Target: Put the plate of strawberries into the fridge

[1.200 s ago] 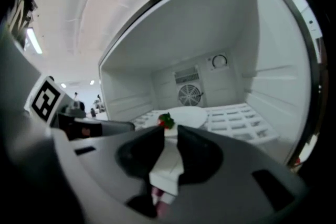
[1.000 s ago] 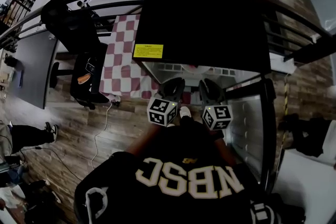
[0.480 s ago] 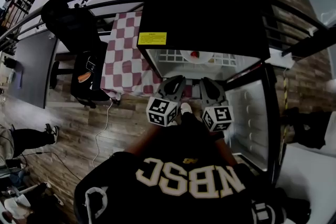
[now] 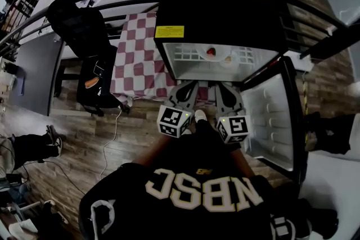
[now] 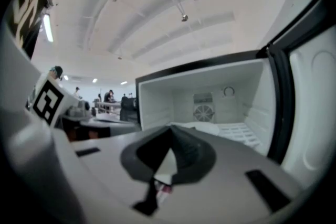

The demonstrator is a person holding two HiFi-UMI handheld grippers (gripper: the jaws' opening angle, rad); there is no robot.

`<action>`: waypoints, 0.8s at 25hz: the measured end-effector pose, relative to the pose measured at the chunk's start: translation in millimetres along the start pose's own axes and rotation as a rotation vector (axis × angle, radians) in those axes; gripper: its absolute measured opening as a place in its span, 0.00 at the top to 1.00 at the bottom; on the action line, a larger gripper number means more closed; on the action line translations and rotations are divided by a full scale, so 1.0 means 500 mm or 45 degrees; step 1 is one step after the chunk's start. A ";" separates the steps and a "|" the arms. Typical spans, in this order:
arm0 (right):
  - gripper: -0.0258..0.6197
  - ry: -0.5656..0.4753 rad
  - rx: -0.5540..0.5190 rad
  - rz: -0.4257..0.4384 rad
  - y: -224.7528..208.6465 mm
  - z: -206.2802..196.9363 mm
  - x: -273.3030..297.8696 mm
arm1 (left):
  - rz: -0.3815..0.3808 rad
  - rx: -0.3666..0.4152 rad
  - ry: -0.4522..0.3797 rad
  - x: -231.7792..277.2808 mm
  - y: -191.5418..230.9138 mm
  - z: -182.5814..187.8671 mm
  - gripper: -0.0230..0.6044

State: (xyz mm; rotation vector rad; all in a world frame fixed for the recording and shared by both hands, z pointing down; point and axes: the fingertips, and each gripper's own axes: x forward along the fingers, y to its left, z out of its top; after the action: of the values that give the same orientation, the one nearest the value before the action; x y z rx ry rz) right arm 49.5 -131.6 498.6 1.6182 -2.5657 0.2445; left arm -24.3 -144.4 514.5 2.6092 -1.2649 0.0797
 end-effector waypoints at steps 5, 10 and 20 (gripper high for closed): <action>0.93 0.007 -0.009 -0.009 0.023 -0.011 -0.019 | -0.048 -0.043 -0.021 -0.033 -0.013 -0.001 0.94; 0.93 0.018 -0.011 -0.028 0.042 -0.021 -0.041 | -0.108 -0.077 -0.035 -0.060 -0.037 -0.007 0.94; 0.93 0.079 -0.002 -0.118 0.058 -0.063 -0.105 | -0.166 -0.109 -0.015 -0.096 -0.066 -0.050 0.94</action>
State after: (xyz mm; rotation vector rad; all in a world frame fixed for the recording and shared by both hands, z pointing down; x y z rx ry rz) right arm 45.9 -67.1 518.5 1.6955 -2.4382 0.2796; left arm -26.9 -81.9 525.0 2.6142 -1.0734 -0.0121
